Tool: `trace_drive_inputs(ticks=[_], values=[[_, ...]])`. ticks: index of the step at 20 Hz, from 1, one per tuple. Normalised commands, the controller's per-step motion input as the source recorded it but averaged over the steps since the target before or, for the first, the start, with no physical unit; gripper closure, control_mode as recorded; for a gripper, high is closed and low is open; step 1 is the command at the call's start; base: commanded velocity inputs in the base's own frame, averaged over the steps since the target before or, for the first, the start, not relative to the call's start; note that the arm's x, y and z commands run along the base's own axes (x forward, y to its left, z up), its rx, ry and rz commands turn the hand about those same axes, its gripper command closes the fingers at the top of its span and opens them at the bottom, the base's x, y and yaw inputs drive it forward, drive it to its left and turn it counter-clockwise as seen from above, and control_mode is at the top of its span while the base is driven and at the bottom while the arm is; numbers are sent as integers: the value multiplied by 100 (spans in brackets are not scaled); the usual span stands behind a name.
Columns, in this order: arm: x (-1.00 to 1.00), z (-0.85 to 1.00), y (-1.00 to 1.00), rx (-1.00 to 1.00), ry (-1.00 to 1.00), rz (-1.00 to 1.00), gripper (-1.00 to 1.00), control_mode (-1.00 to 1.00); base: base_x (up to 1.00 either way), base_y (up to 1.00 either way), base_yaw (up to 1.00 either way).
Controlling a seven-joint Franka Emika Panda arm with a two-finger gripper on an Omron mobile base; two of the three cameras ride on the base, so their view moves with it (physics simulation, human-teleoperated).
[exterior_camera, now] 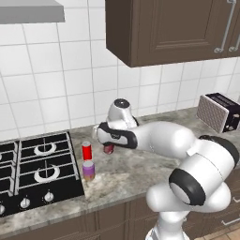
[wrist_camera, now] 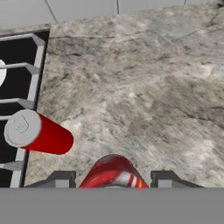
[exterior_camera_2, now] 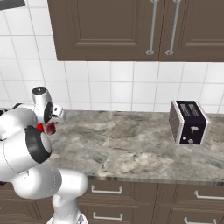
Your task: Four empty soda cans are scattered around the kitchen. Gather all the cans and cluster them next to the stove for recycling.
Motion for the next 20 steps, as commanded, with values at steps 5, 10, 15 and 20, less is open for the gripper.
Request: trace_drive_inputs(ticks=[5, 10, 15, 20], values=[[-2, -2, 19, 0, 0, 0, 100, -100, 0, 0, 0], [-7, -15, 6, 0, 0, 0, 100, -100, 0, 0, 0], [-4, -21, 0, 0, 0, 1, 100, -100, 0, 0, 0], [-3, -13, 0, 0, 0, 0, 100, -100, 0, 0, 0]])
